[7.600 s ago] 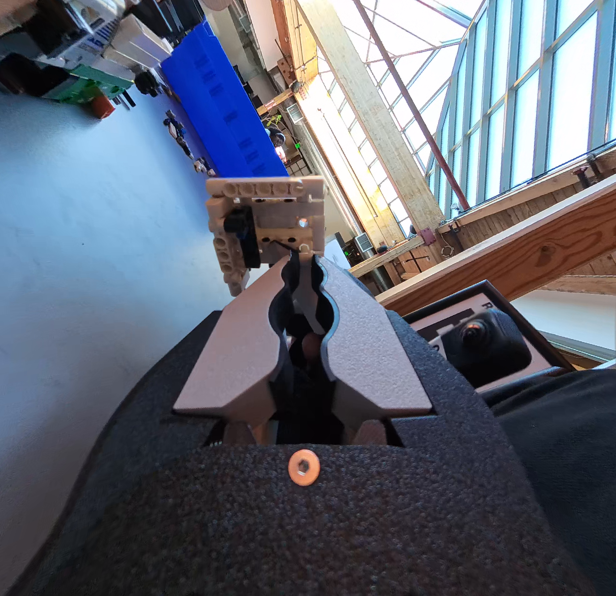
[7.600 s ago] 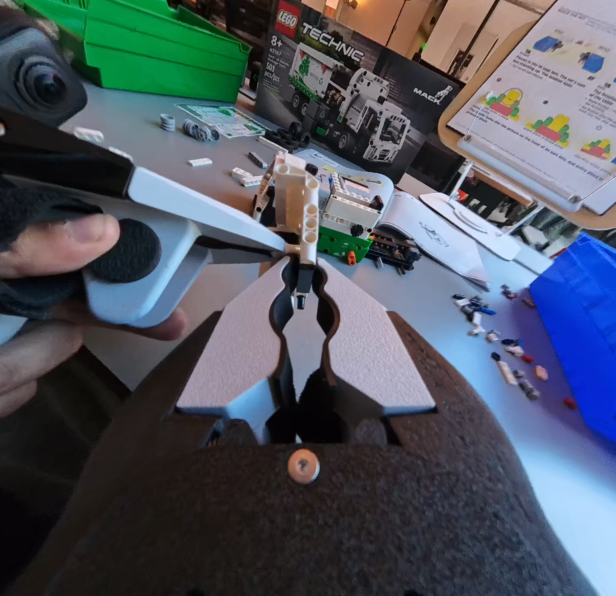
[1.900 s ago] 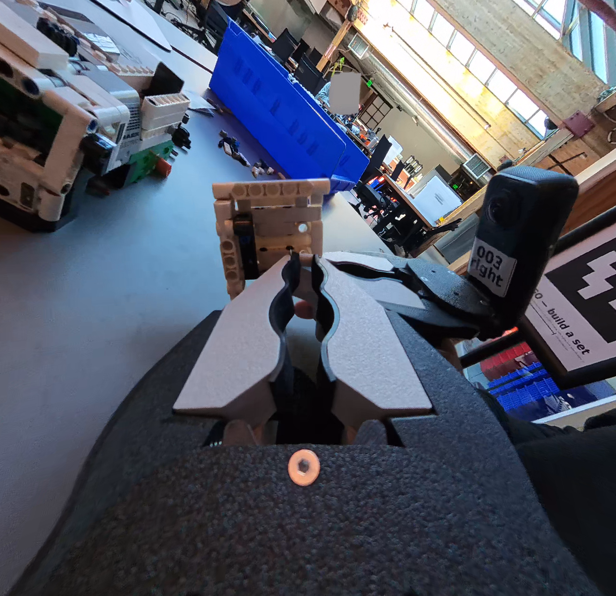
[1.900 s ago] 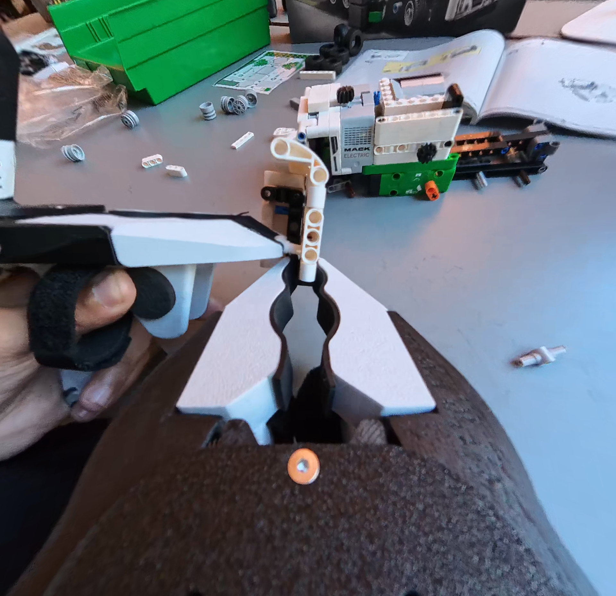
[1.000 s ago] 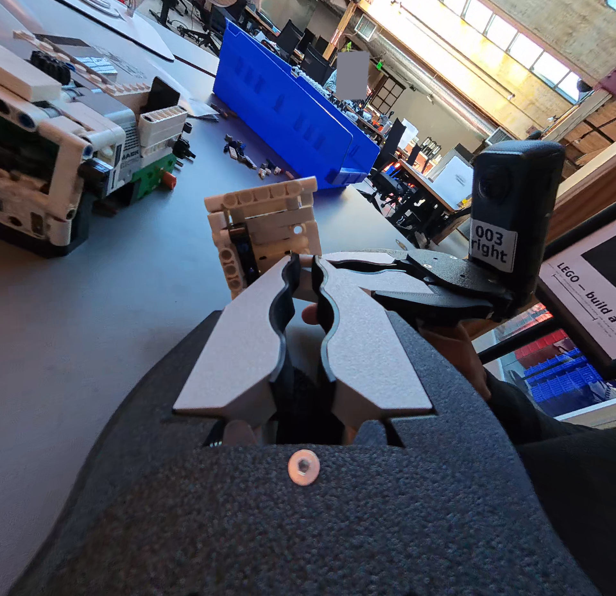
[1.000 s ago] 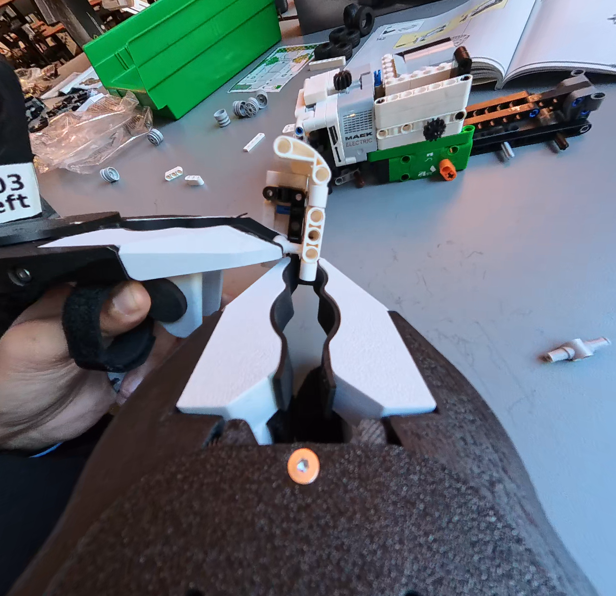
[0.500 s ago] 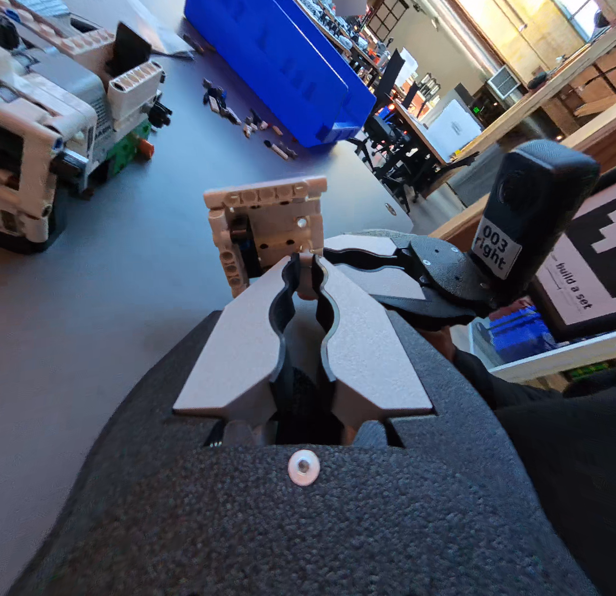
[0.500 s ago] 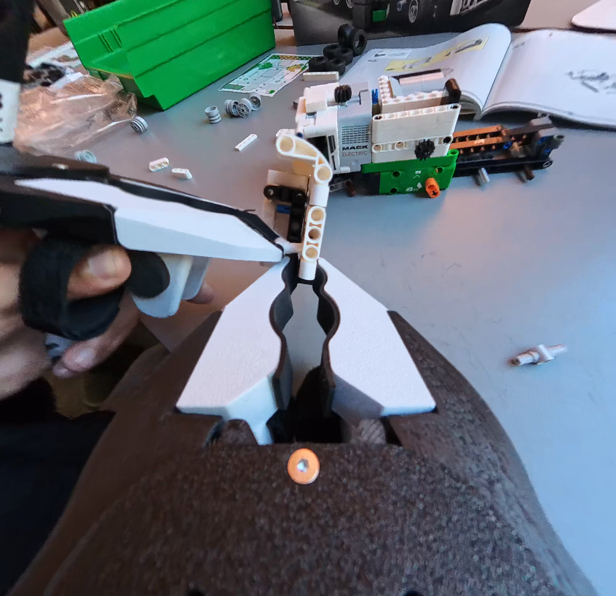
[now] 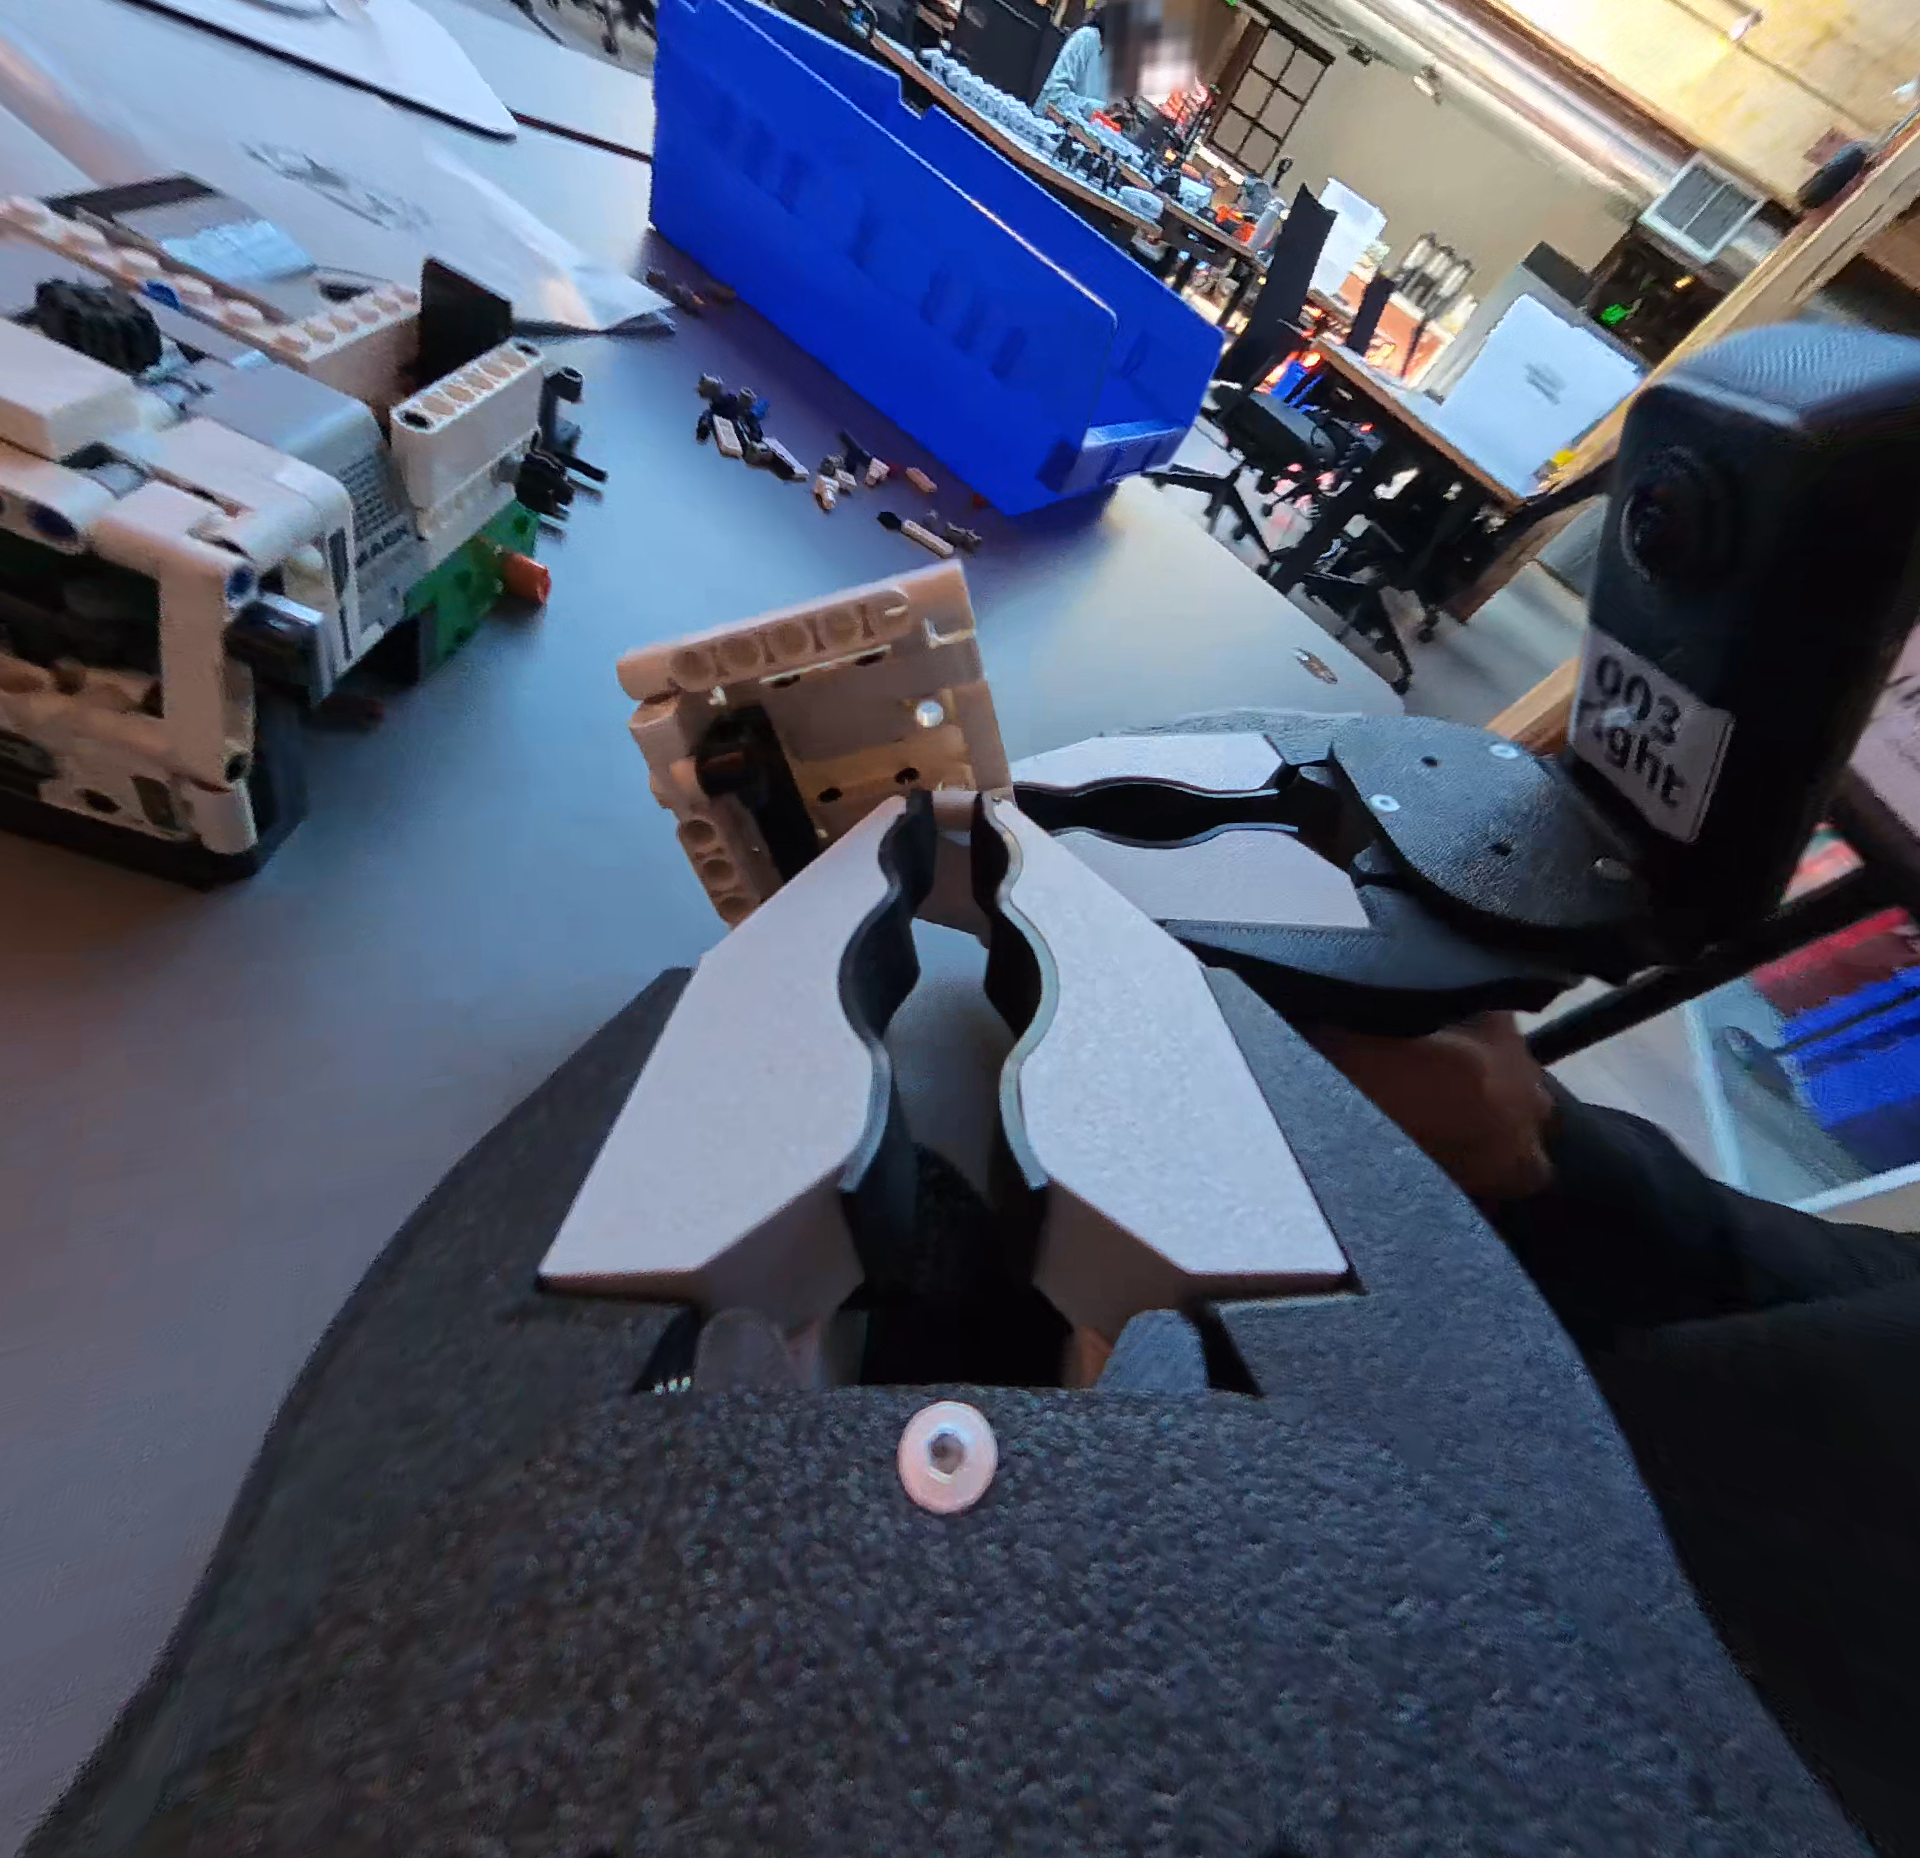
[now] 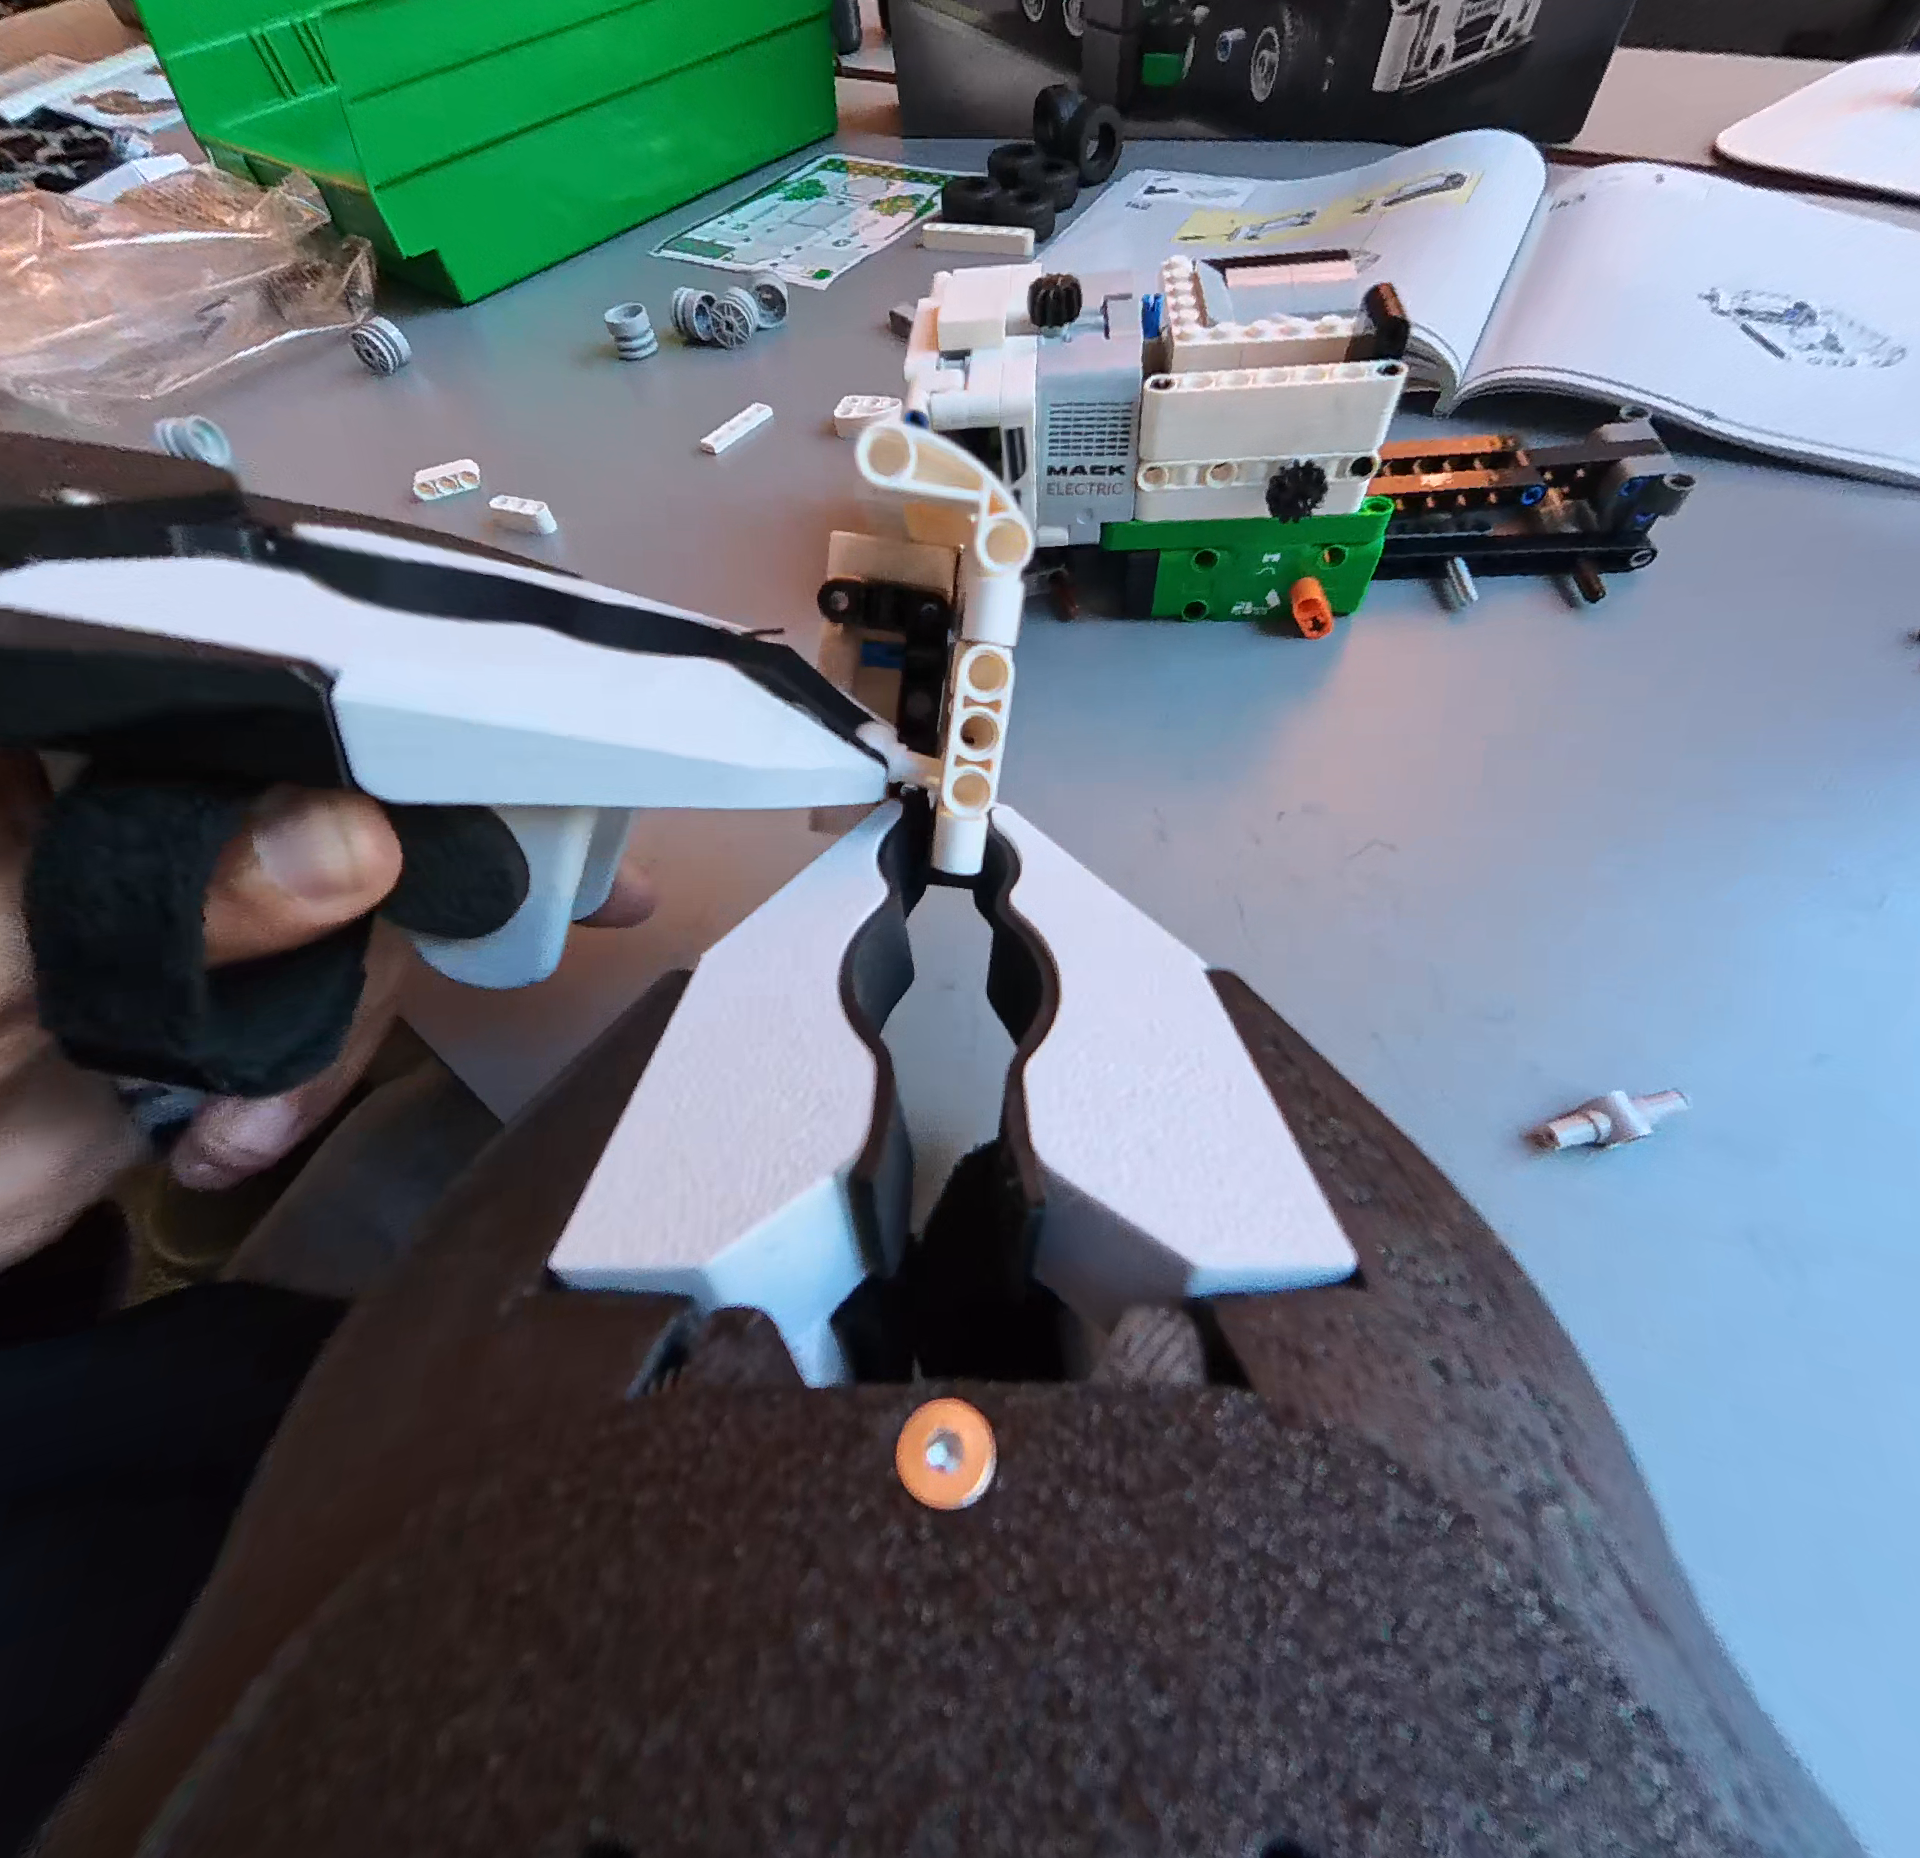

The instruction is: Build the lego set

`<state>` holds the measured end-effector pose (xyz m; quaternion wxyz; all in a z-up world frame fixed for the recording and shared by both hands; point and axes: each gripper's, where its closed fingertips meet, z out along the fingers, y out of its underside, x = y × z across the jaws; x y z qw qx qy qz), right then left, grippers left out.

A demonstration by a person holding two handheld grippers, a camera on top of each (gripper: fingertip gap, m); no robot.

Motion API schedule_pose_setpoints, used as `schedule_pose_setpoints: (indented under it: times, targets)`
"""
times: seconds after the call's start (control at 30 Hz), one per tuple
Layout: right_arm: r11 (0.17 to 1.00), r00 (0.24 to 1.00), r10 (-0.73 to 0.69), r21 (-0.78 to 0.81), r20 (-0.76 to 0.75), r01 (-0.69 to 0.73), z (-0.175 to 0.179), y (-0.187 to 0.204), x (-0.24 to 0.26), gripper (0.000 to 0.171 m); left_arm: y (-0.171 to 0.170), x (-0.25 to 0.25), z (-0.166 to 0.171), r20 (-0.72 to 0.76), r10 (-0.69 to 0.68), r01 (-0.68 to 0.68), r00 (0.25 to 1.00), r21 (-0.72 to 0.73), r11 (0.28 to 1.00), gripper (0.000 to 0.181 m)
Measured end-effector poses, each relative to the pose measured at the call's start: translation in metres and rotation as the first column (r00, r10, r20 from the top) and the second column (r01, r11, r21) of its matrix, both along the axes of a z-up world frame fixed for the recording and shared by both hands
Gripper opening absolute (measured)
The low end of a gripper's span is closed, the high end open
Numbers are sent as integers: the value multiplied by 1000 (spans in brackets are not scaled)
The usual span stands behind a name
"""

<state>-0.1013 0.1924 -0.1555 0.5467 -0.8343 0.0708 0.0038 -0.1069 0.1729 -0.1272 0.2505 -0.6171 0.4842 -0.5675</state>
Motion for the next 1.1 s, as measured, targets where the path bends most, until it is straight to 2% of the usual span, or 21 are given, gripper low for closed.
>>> schedule_pose_setpoints:
  times: [0.13, 0.27, 0.33, 0.47, 0.63, 0.7, 0.87, 1.0, 1.1]
  targets:
    - [1000, 998, 17, 16, -54, -17, 2, 1, -1, 8, 0, 1, 0, 0, 53, -51, 999, 225, 973, 5]
    - [1000, 999, 11, -19, -31, -11, -3, 1, 0, 8, 1, 1, -4, -28, 62, -49, 998, 344, 938, 6]
    - [1000, 999, 21, -23, -28, -21, -3, 1, -1, 8, 1, 1, -3, -42, 38, -22, 998, 333, 943, 6]
    - [999, 999, 45, -28, -11, -45, -4, 1, -4, 8, 2, -2, -1, -58, -88, 94, 994, 116, 989, 6]
    - [997, 997, 70, -35, -46, -71, -5, 1, -7, 8, 1, -2, -2, -38, -136, 141, 990, 189, 972, 6]
    - [996, 995, 84, -26, -63, -86, -4, 1, -8, 8, 1, -3, -1, -38, -155, 159, 987, 289, 944, 6]
    - [989, 987, 132, -59, -91, -137, -8, 0, -14, 8, 1, -8, -6, -94, -202, 220, 975, 559, 800, 6]
    - [967, 964, 227, -89, -141, -241, -12, -2, -26, 8, 1, -18, -10, -157, -276, 295, 948, 758, 582, 6]
    - [943, 948, 279, -141, -152, -301, -19, -3, -30, 8, 3, -22, -17, -231, -284, 326, 931, 875, 358, 6]
